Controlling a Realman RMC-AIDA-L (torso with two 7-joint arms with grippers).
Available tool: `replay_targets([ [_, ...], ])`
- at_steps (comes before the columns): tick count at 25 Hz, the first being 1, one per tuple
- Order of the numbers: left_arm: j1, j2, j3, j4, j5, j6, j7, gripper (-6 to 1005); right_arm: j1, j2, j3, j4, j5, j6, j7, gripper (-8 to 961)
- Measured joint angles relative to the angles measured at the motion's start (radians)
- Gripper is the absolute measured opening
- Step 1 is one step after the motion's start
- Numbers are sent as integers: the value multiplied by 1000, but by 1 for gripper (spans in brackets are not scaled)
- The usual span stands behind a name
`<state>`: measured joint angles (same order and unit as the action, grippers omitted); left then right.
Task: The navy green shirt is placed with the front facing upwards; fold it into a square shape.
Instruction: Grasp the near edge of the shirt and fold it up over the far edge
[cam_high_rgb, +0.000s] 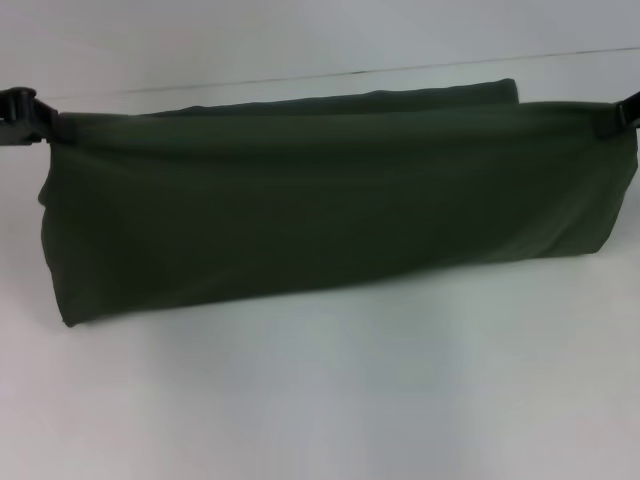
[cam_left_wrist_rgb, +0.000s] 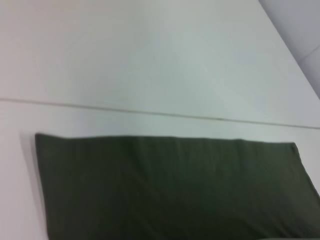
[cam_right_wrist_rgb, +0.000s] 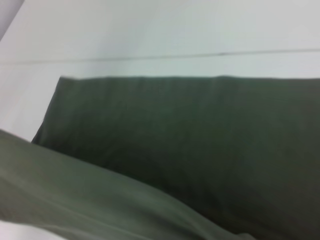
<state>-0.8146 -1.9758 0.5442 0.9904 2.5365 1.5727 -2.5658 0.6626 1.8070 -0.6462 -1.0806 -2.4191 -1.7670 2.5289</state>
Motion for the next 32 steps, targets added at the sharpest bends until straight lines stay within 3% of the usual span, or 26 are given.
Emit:
replay_targets([
  [5, -10, -8, 37, -40, -5, -100, 5, 27, -3, 16, 2, 2, 0, 83, 3, 67],
  [15, -15, -53, 169, -100, -6, -361, 12, 27, 12, 84, -13, 2, -66, 300, 2, 70],
  [22, -28, -57, 219, -132, -5, -496, 13, 27, 25, 141, -44, 3, -66, 480, -12, 73],
  [27, -37, -62, 233, -160, -5, -562, 29, 28, 39, 167, -68, 25, -69, 567, -18, 74],
  [32, -32, -93, 243, -169, -5, -657, 73, 28, 52, 186, -123, 99, -71, 699, -25, 76],
])
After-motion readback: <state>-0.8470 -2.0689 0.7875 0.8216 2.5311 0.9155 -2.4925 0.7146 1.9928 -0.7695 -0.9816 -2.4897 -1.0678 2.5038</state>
